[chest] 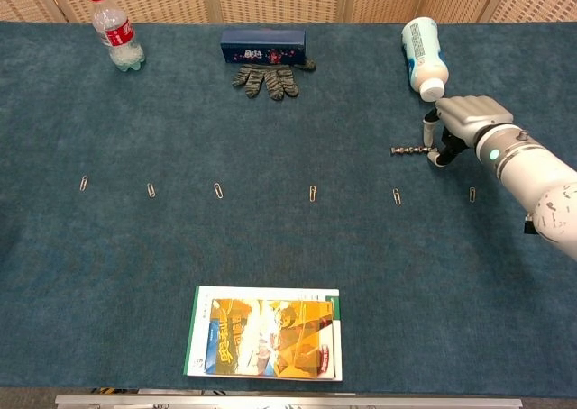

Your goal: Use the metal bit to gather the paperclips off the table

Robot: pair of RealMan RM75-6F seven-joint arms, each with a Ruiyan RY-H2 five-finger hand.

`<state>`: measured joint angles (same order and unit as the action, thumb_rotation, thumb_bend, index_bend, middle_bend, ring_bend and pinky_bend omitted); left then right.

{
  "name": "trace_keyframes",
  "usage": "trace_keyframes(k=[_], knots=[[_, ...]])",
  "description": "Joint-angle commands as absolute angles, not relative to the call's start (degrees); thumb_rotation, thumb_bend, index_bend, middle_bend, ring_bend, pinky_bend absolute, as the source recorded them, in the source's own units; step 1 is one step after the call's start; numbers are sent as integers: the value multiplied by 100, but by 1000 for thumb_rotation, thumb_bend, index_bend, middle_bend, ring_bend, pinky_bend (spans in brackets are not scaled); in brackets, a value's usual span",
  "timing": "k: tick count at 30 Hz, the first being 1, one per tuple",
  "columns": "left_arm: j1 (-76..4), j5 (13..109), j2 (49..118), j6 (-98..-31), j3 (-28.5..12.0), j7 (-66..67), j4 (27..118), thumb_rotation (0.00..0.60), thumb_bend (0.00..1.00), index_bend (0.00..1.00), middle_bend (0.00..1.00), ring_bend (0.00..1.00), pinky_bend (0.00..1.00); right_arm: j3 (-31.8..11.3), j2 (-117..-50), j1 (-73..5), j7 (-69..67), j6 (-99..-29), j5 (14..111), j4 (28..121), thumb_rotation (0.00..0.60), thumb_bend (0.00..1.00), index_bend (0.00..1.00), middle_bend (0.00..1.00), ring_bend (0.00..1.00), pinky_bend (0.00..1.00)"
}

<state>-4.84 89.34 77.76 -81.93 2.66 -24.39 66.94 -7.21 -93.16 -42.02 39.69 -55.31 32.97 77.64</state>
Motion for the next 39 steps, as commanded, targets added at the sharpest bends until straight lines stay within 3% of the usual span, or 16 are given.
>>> trace_keyframes(k=[1, 22, 39], knots=[[-484, 8932, 7779, -8189, 266, -2446, 6688, 600, 492, 377, 366, 330, 362, -721, -9327, -4210, 3976, -5528, 3291, 7755, 600, 312, 511, 1000, 1000, 1000], [-468, 8935, 7816, -8197, 271, -2506, 6611, 600, 492, 377, 366, 330, 362, -713, -9383, -4264, 4042, -5487, 3185, 7681, 600, 314, 519, 1000, 1000, 1000], [-466, 8931, 7822, -8189, 272, -2509, 6607, 600, 492, 377, 366, 330, 362, -707, -9346, -4216, 3948, -5563, 3304, 7754, 600, 347, 595, 1000, 1000, 1000]])
